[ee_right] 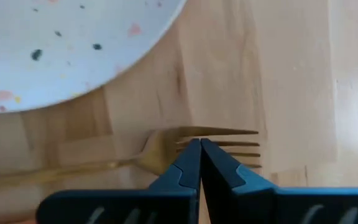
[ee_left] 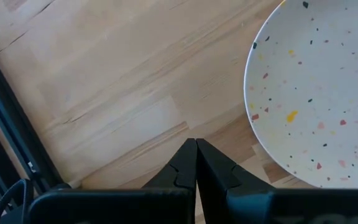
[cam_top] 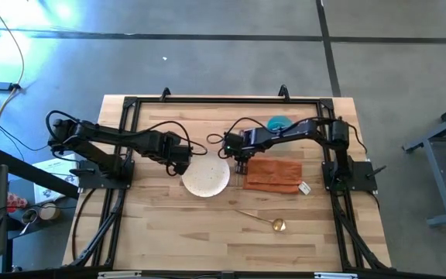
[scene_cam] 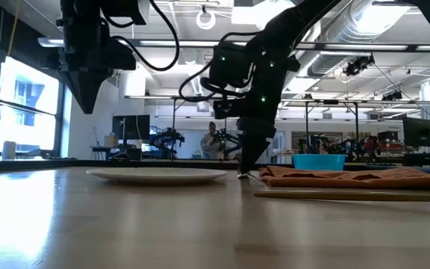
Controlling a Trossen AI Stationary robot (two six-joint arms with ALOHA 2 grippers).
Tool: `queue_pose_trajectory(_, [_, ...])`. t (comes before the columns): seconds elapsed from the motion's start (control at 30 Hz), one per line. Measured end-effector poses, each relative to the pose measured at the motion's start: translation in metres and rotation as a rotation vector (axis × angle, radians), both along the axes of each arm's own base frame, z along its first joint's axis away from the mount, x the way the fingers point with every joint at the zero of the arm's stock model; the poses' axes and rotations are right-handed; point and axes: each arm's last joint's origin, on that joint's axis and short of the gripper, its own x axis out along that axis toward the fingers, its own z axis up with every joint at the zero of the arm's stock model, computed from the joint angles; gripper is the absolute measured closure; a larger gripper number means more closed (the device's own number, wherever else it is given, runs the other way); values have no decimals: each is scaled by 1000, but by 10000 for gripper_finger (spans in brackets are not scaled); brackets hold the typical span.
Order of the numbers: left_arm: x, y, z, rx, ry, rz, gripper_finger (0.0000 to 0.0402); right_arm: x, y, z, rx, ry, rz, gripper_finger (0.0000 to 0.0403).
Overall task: Set table place
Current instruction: Adjust the gold fork on the table
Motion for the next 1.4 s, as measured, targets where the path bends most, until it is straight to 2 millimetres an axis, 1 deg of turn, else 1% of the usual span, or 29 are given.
queue_pose_trajectory(0.17, [0, 0, 0, 0, -5, 6, 402, 2, 3, 4, 0, -30, 0, 403])
queue_pose_trajectory(0.27, [1, 0, 0, -2, -12, 6, 402, 1, 3, 14, 1, -66, -22, 403])
queue_pose_trajectory(0.4, [3, 0, 0, -1, -32, 3, 402, -4, -2, 31, -1, -105, -63, 403])
queue_pose_trajectory(0.5, [3, 0, 0, -1, -33, 2, 401, -12, -2, 39, 18, -75, -105, 403])
queue_pose_trajectory(0.6, [3, 0, 0, -1, -34, 0, 401, -16, 12, 37, 73, -14, -85, 403])
queue_pose_trajectory(0.67, [3, 0, 0, -1, -35, -4, 401, -14, 24, 33, 130, -17, -46, 403])
queue_pose_trajectory(0.77, [4, 0, 0, 0, -42, -4, 401, -20, 40, 17, 218, 5, -22, 403])
queue_pose_trajectory(0.83, [4, 0, 0, 0, -42, -12, 401, -24, 47, 8, 254, 18, -37, 403])
queue_pose_trajectory(0.97, [5, 0, 0, 0, -41, -33, 401, -30, 50, -1, 276, 37, -71, 403])
queue_pose_trajectory(1.2, [5, 0, 0, 0, -41, -39, 401, -19, 51, 2, 285, -87, -83, 403])
queue_pose_trajectory(1.4, [5, 0, 0, -1, -42, -39, 401, -21, 51, 1, 282, -68, -82, 403])
